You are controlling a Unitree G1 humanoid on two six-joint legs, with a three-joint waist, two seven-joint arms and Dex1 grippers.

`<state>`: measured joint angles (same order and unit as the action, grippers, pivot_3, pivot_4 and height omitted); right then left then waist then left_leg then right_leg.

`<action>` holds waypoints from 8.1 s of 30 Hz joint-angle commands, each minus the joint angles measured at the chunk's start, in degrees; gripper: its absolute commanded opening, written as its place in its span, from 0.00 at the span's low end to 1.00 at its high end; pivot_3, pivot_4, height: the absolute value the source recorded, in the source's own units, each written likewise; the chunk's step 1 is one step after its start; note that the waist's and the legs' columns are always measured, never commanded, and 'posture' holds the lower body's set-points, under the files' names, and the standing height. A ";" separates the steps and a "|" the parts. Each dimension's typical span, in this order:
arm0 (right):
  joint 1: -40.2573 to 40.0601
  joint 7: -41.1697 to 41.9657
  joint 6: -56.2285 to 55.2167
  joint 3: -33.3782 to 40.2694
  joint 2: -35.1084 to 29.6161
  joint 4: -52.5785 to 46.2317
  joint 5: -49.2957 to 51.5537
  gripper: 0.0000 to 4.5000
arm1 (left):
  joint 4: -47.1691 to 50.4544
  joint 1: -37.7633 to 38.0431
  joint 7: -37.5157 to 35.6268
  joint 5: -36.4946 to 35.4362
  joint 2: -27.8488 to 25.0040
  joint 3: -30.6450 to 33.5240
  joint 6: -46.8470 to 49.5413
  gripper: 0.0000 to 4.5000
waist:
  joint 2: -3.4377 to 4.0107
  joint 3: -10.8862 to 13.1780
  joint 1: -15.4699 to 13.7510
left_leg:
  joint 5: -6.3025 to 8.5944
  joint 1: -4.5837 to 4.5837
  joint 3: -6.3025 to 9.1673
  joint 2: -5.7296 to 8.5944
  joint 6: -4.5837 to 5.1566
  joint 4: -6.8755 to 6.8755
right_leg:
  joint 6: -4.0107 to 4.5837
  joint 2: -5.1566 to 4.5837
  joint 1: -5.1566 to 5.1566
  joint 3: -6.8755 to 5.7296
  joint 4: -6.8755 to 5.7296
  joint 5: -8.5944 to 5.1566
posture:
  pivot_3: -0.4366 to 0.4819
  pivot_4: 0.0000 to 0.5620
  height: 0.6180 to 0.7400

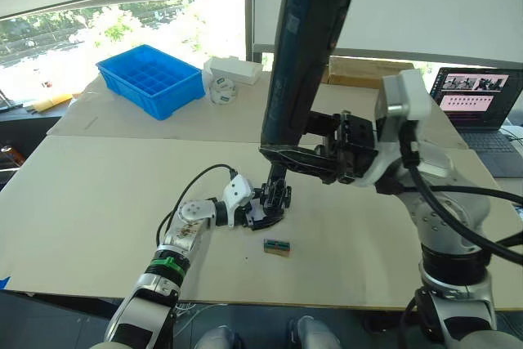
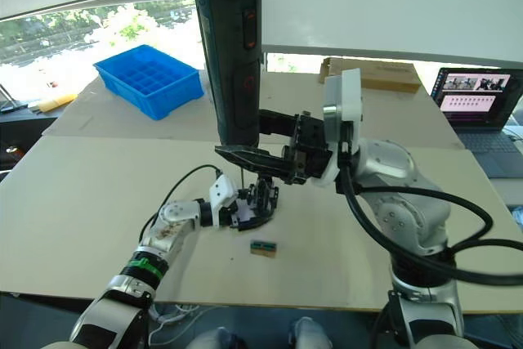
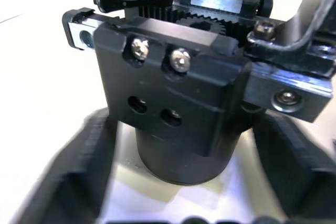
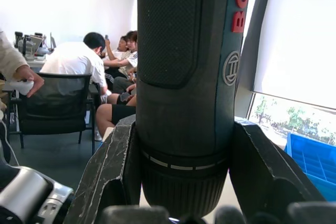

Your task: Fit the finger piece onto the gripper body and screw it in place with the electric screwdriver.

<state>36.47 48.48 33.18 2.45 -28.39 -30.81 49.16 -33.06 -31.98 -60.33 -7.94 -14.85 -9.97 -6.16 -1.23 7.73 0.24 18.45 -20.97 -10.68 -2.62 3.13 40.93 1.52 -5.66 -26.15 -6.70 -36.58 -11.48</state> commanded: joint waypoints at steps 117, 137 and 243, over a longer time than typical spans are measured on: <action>-29.98 -0.41 -25.61 -10.53 5.37 -0.71 -24.22 0.42 | 15.51 10.44 -13.97 -0.13 -7.11 -7.99 -1.69 1.00 | 0.11 0.17 -0.92 | -0.08 -0.21 0.29 0.05 -0.08 0.12 | -0.08 0.32 0.13 -0.16 0.42 0.05 | 0.48 0.27 1.00; -30.29 -0.35 -24.96 -11.29 5.56 -0.76 -24.30 0.42 | 15.50 11.10 -13.47 -0.10 -6.90 -8.23 -1.88 1.00 | 0.12 0.17 -0.92 | -0.08 -0.21 0.28 0.05 -0.08 0.13 | -0.08 0.32 0.14 -0.17 0.40 0.05 | 0.48 0.27 1.00; -29.24 -0.57 -25.20 -9.80 4.94 2.36 -23.47 0.42 | 16.30 11.37 -12.83 -0.11 -6.96 -8.62 -1.11 1.00 | 0.14 0.11 -0.93 | -0.08 -0.15 0.31 0.05 -0.08 0.18 | -0.08 0.31 0.23 -0.17 0.38 0.05 | 0.48 0.27 1.00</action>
<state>6.25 47.95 10.14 -8.93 -23.57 -27.71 24.93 -16.58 -21.83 -73.18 -9.07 -22.09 -16.65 -7.60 -1.09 7.84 -0.69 18.37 -21.12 -10.37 -2.57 3.06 41.11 1.44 -5.35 -25.91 -6.88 -36.19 -11.43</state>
